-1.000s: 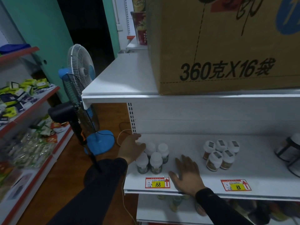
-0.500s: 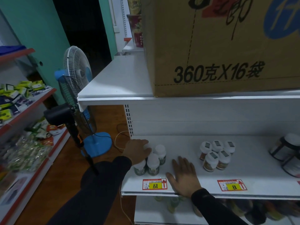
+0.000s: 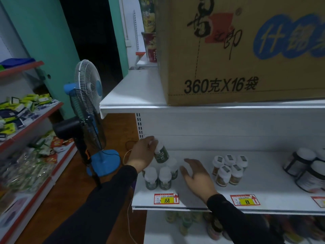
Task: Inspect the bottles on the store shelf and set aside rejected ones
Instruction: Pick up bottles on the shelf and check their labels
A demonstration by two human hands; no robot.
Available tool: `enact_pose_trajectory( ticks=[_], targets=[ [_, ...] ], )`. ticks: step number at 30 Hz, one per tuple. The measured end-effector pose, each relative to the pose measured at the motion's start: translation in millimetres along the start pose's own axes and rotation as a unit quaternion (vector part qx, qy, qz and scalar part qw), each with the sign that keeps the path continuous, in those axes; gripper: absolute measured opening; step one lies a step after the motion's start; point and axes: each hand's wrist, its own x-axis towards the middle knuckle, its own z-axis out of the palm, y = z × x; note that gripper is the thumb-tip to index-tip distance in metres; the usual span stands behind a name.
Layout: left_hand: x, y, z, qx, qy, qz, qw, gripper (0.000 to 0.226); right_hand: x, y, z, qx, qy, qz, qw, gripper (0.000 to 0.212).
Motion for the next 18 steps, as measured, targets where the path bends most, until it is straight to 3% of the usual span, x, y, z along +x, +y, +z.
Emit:
enact_pose_trajectory(
  ticks=[4,11,15,18],
  targets=[
    [-8,5,1,-0.08,-0.021,-0.026,0.996,0.037,-3,-29,-7,0.129,0.006,-0.001,0.992,0.05],
    [-29,18,1,-0.177,-0.037,-0.002,0.984,0.02,-10,-46,-4,0.2,-0.02,-0.035,0.979,0.059],
    [-36,24,-3,-0.218,-0.062,-0.008,0.974,0.016,-14,-48,-8,0.274,-0.023,-0.029,0.961,0.041],
    [-36,21,-5,-0.27,-0.093,-0.042,0.957,0.026,-16,-51,-11,0.311,-0.04,-0.033,0.949,0.034]
  ],
)
